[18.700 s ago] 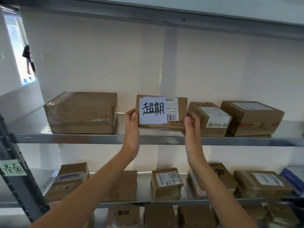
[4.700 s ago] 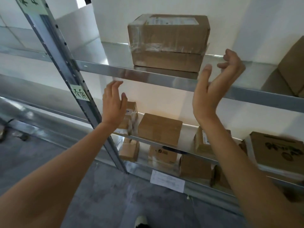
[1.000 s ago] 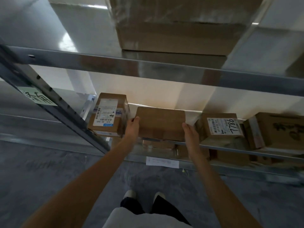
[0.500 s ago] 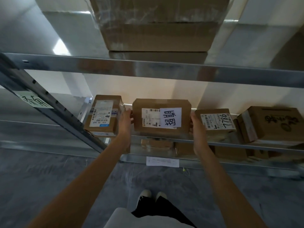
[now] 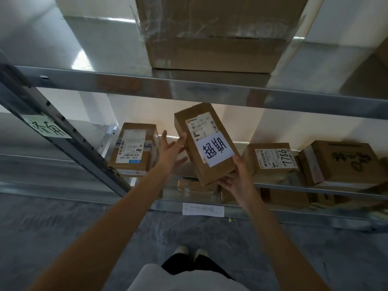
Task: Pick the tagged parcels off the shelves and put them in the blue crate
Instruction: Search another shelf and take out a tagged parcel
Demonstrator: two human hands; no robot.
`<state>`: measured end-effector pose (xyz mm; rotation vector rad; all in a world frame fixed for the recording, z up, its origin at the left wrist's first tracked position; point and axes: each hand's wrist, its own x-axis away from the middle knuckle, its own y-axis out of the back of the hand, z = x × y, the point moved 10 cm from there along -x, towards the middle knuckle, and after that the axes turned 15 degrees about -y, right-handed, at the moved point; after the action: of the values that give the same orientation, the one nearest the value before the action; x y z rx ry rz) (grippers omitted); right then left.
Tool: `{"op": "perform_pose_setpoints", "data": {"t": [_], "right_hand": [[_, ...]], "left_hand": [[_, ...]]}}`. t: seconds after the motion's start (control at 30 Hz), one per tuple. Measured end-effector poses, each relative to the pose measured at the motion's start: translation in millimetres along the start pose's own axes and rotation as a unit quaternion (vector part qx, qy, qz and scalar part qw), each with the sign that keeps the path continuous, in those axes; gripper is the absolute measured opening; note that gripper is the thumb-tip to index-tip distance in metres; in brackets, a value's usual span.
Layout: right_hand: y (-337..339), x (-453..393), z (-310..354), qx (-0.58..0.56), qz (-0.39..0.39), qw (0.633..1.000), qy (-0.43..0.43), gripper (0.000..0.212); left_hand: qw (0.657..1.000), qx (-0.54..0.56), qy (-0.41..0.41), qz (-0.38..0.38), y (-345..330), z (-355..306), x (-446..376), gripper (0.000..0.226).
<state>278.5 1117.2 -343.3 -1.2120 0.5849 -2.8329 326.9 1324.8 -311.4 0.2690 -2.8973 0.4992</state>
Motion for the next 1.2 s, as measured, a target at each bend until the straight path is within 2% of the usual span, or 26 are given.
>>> {"op": "perform_pose_setpoints", "data": {"t": [0.07, 0.17, 0.27, 0.33, 0.47, 0.77, 0.87, 0.97, 1.1, 1.2], "right_hand": [[-10.4, 0.3, -18.6, -0.042, 0.040, 0.998, -0.032, 0.069], [-17.7, 4.6, -27.9, -0.016, 0.048, 0.998, -0.032, 0.081], [-29.3, 10.4, -6.6, 0.021, 0.049, 0.998, 0.029, 0.065], [-38.5, 13.2, 12.5, 0.039, 0.024, 0.997, 0.063, 0.059], [-50.8, 11.9, 28.9, 0.042, -0.011, 0.996, 0.083, 0.046], [-44.1, 16.7, 25.3, 0.010, -0.022, 0.995, 0.097, 0.046], [-20.0, 27.3, 20.1, -0.031, -0.042, 0.993, 0.105, 0.048], [23.9, 51.0, 13.8, -0.082, -0.104, 0.983, 0.129, 0.048], [96.2, 100.2, -3.0, -0.162, -0.179, 0.956, 0.165, 0.048], [150.6, 140.7, -19.9, -0.225, -0.230, 0.931, 0.174, 0.052]], "left_hand": [[0.999, 0.006, 0.041, 0.010, -7.4, 11.9, 7.2, 0.063], [1.000, 0.008, 0.015, 0.001, 1.0, 5.8, 5.4, 0.043], [0.999, 0.012, 0.016, 0.027, 3.0, 2.7, 5.3, 0.045], [0.999, 0.011, 0.020, 0.041, -0.3, 2.8, 7.8, 0.048], [0.998, 0.038, 0.015, 0.048, -4.9, -3.2, 8.2, 0.045], [0.996, 0.017, 0.013, 0.082, -14.1, -6.9, 6.4, 0.045], [0.992, 0.012, 0.021, 0.126, -41.3, 3.7, 11.1, 0.044], [0.979, 0.016, 0.046, 0.199, -87.1, 26.8, 24.6, 0.046], [0.950, 0.006, 0.095, 0.299, -163.9, 69.3, 62.0, 0.051], [0.932, -0.020, 0.118, 0.341, -219.8, 97.4, 100.4, 0.044]]}}
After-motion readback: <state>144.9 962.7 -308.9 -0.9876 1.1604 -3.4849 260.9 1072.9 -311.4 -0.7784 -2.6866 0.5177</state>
